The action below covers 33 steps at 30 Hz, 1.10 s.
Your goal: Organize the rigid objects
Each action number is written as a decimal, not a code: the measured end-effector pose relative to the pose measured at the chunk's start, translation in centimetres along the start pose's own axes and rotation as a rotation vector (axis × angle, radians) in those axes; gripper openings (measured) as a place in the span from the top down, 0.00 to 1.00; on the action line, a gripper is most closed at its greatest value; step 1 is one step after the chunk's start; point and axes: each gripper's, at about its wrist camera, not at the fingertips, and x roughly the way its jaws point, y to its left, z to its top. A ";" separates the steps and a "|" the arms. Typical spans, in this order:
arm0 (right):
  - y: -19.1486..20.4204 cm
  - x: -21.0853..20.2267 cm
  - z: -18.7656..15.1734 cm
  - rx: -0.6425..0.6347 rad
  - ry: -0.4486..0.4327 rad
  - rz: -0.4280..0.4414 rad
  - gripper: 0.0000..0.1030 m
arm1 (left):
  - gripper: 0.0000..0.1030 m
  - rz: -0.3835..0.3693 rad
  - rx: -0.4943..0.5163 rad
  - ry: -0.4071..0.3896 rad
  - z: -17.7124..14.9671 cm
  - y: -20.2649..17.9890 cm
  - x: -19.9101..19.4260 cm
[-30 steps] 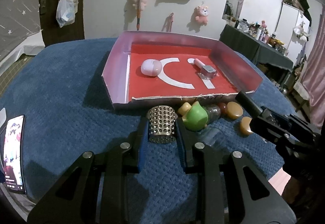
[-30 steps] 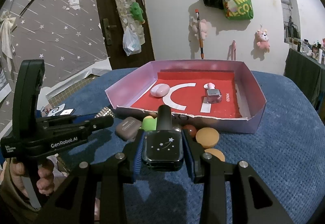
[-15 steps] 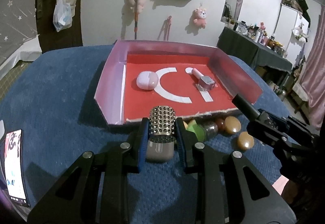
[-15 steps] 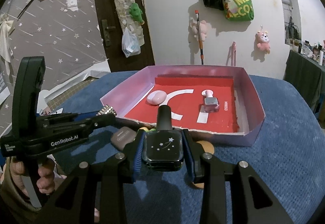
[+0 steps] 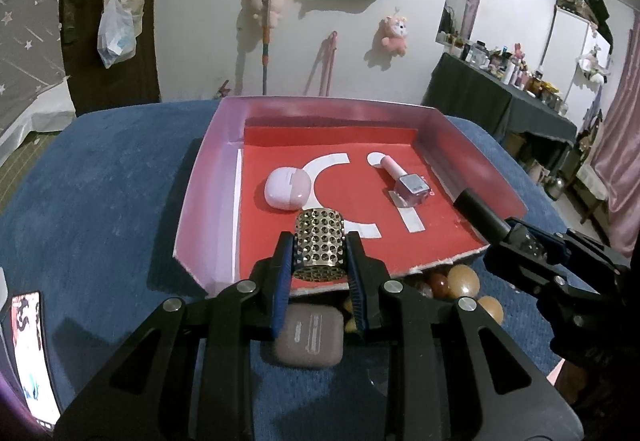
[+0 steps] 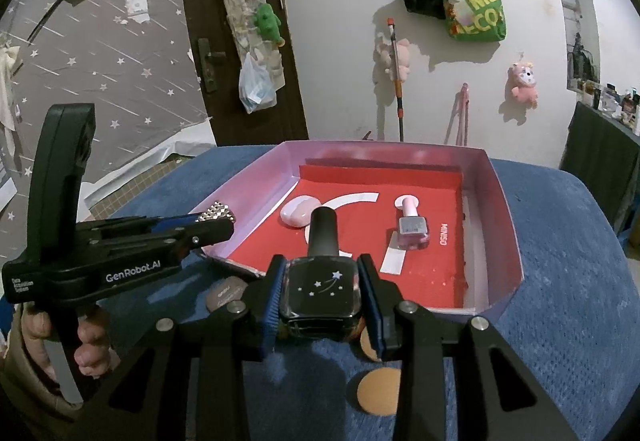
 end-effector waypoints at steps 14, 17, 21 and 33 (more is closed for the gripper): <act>-1.8 4.2 2.0 0.024 0.109 0.021 0.63 | 0.77 -0.035 0.008 0.091 2.6 0.0 4.0; -2.7 5.4 2.1 0.046 0.143 0.017 0.63 | 0.77 -0.039 0.011 0.113 3.0 0.1 5.1; -3.6 7.1 2.2 0.063 0.190 0.008 0.63 | 0.77 -0.037 0.013 0.158 3.2 0.3 6.7; -5.3 12.2 2.6 0.081 0.319 -0.043 0.63 | 0.77 -0.042 -0.023 0.289 3.0 1.4 11.1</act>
